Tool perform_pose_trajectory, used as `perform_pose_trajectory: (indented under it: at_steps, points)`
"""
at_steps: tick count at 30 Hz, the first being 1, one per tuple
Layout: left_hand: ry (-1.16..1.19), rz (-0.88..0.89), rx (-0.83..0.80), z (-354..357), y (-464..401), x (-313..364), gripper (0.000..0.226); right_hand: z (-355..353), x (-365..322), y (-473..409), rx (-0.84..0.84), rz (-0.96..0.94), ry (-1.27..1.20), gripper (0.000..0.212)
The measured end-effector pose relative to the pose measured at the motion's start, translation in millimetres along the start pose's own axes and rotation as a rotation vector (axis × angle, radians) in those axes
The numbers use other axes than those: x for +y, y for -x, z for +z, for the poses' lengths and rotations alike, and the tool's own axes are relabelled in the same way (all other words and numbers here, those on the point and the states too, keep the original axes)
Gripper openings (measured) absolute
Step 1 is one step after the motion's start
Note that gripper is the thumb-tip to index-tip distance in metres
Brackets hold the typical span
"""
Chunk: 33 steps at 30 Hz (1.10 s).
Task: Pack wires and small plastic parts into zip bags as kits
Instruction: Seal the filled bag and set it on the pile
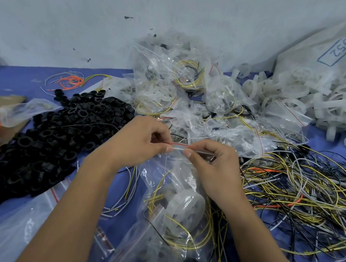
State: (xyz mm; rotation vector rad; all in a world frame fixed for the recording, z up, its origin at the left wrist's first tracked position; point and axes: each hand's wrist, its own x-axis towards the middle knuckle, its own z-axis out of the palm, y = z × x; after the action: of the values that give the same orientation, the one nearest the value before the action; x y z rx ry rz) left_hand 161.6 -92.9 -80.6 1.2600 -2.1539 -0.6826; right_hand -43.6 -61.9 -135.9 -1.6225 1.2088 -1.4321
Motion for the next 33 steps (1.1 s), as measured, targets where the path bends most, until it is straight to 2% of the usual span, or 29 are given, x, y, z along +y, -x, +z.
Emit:
perform_pose_trajectory:
  at_steps: [5,10,15,22,28,33]
  points:
    - [0.037,-0.022,0.011,-3,1,-2,0.010,-1,-1,1,0.002,0.008,-0.013,0.011]
    - [0.039,-0.031,0.009,-6,4,-6,0.025,1,-2,1,-0.008,0.025,-0.012,0.010]
    - [0.096,-0.059,0.052,-8,5,-9,0.009,0,-3,0,0.024,0.048,-0.051,0.009]
    - [0.069,-0.074,0.048,-10,7,-14,0.019,1,-2,1,0.024,0.052,-0.029,0.011]
    - [0.173,-0.116,0.033,-14,9,-22,0.008,-2,0,0,0.050,0.059,-0.017,0.007]
    - [0.163,-0.084,0.070,-11,9,-21,0.006,-2,0,0,0.055,0.064,-0.029,0.009]
